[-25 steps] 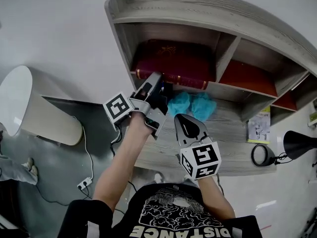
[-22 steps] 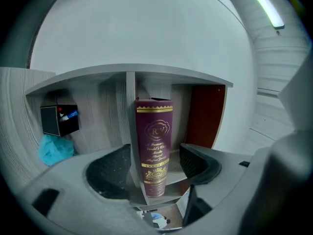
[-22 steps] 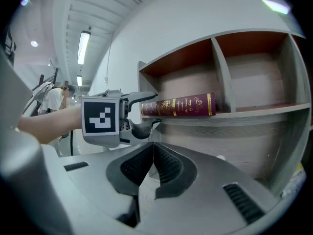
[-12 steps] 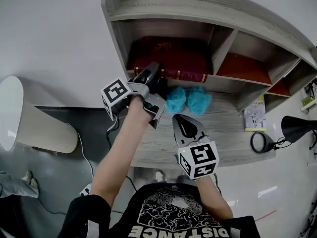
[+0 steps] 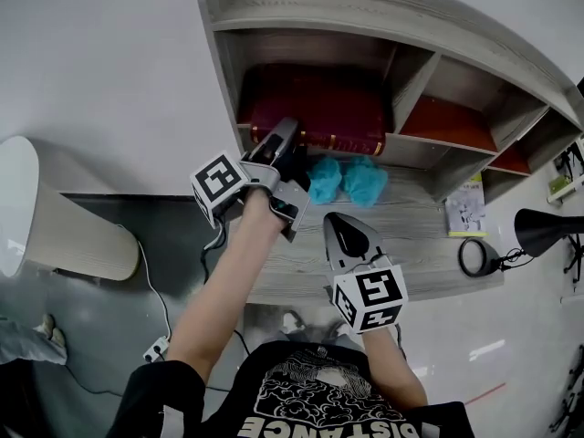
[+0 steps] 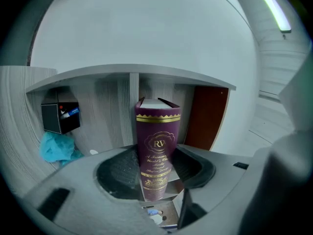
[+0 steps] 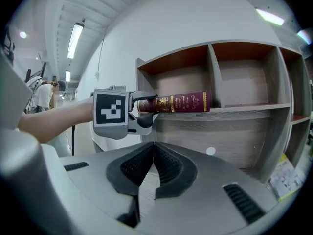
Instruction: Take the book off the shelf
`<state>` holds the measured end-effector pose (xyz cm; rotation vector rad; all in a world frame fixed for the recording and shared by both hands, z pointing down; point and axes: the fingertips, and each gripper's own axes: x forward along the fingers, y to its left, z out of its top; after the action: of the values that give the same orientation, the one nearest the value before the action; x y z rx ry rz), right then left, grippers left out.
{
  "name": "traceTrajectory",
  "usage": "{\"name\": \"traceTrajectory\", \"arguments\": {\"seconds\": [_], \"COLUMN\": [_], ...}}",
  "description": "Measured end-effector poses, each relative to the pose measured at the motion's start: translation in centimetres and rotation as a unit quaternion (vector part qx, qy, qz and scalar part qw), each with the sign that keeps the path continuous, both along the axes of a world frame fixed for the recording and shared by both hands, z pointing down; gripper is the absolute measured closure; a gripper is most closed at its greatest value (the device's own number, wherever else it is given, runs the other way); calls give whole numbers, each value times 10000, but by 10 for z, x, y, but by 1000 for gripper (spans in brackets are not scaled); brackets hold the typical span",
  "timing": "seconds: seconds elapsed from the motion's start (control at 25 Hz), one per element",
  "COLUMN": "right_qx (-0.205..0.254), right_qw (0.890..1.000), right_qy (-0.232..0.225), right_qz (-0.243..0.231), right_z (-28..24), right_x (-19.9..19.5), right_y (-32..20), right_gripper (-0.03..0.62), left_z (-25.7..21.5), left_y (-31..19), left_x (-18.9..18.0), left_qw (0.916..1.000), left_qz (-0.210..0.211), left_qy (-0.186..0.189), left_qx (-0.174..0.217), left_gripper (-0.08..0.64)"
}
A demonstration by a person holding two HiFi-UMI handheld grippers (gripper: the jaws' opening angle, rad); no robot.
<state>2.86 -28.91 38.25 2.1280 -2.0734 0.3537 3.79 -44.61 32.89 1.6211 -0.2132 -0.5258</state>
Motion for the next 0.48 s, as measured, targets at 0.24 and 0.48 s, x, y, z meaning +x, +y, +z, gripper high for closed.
{"name": "traceTrajectory", "arguments": {"seconds": [0.24, 0.48], "right_qx": [2, 266], "right_qw": [10000, 9995], "right_qy": [-65, 56], "right_qz": [-11, -180], "right_z": [-4, -16], "right_x": [12, 2], "right_y": [0, 32], "right_gripper": [575, 575], "left_z": [4, 2], "left_y": [3, 43], "left_x": [-5, -33], "left_qw": [9993, 9981], "left_qz": [-206, -469], "left_qy": [288, 368], "left_qx": [-98, 171], "left_gripper": [357, 357]}}
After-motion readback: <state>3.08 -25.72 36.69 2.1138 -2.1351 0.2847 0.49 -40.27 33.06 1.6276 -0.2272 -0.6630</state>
